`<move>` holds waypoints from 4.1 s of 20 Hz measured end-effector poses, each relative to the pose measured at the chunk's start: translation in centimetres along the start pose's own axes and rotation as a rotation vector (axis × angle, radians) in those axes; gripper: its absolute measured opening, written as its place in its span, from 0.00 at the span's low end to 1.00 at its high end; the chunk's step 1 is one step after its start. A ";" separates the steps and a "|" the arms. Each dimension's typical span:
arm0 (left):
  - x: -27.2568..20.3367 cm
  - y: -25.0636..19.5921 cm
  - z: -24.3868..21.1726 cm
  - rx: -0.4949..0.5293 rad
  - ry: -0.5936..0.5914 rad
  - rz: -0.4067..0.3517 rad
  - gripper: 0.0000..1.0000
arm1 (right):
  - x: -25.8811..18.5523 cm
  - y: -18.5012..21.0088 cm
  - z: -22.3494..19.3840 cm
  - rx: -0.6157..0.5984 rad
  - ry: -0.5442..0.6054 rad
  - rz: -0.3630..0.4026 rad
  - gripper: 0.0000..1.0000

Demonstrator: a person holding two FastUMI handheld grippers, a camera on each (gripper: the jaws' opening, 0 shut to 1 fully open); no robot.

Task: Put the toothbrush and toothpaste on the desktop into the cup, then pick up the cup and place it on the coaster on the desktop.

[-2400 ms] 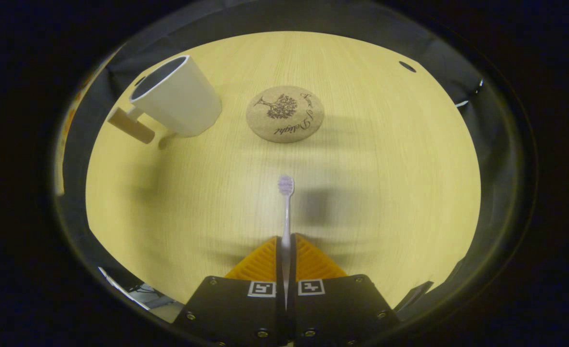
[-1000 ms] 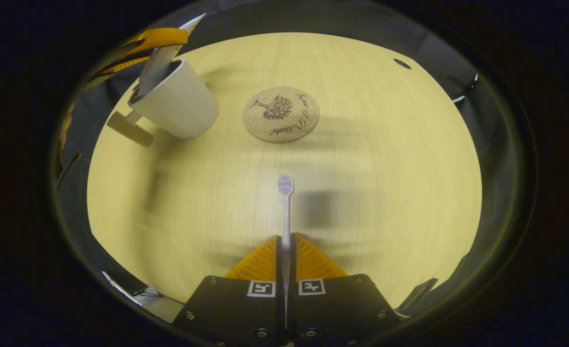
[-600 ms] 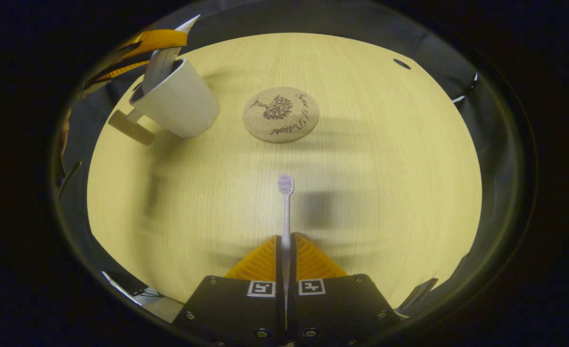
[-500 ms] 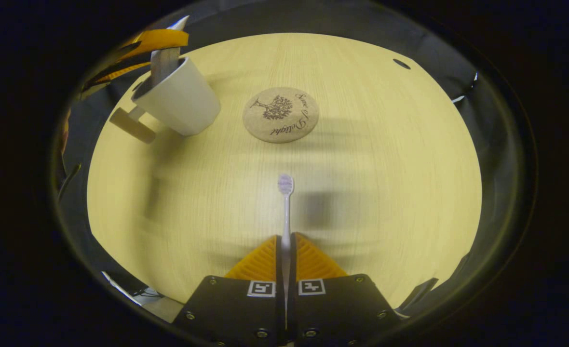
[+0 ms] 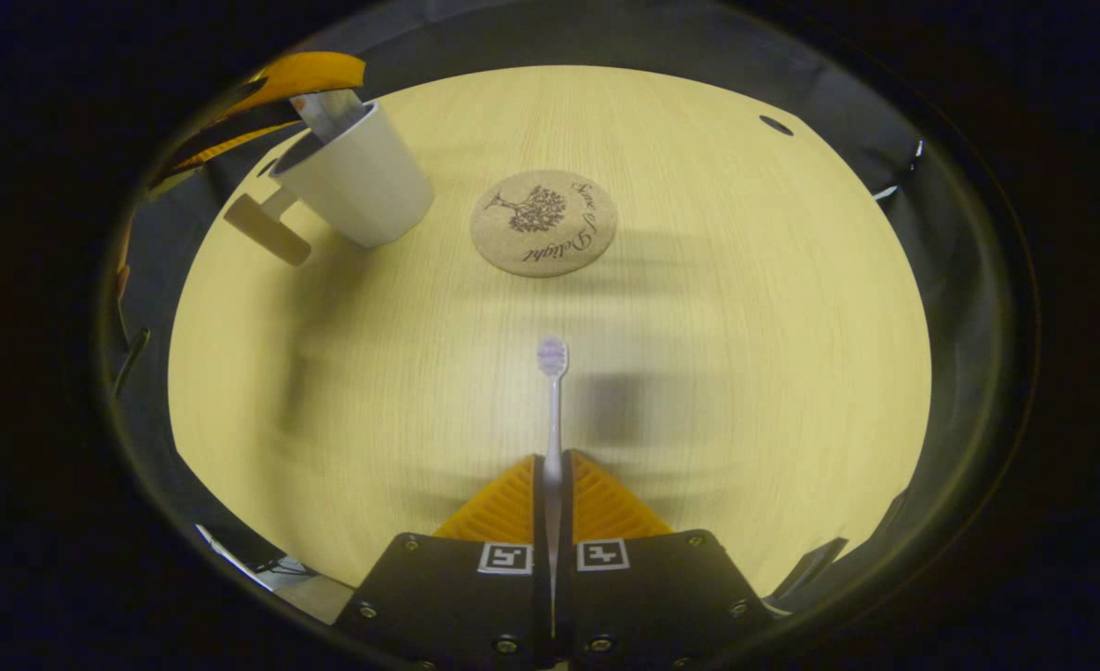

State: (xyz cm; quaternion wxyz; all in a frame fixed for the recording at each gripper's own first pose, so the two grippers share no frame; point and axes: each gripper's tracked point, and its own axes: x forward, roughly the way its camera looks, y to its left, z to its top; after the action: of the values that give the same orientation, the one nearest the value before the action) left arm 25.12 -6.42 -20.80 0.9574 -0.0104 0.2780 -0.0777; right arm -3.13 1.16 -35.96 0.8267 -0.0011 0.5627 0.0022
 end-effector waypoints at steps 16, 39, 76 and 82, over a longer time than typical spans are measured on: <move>-8.7 2.9 -0.4 -0.054 -0.083 0.004 0.73 | -5.1 3.1 7.4 0.102 -0.196 0.142 0.02; -22.2 21.4 -9.5 -0.211 -0.033 0.332 0.74 | -8.7 9.2 28.2 0.260 -0.482 0.219 0.02; -19.2 14.4 -10.3 -0.162 0.025 0.202 0.74 | -11.2 10.0 18.5 0.030 -0.780 0.138 0.10; -18.6 12.3 -9.9 -0.136 0.020 0.167 0.74 | -10.9 9.6 17.2 0.026 -0.755 0.138 0.10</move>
State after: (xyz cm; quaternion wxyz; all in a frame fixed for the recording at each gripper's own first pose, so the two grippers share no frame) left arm 6.10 8.81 -20.11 0.9548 -0.0514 0.2919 0.0214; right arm 8.81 10.78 -19.46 0.9736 0.0479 0.2172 0.0509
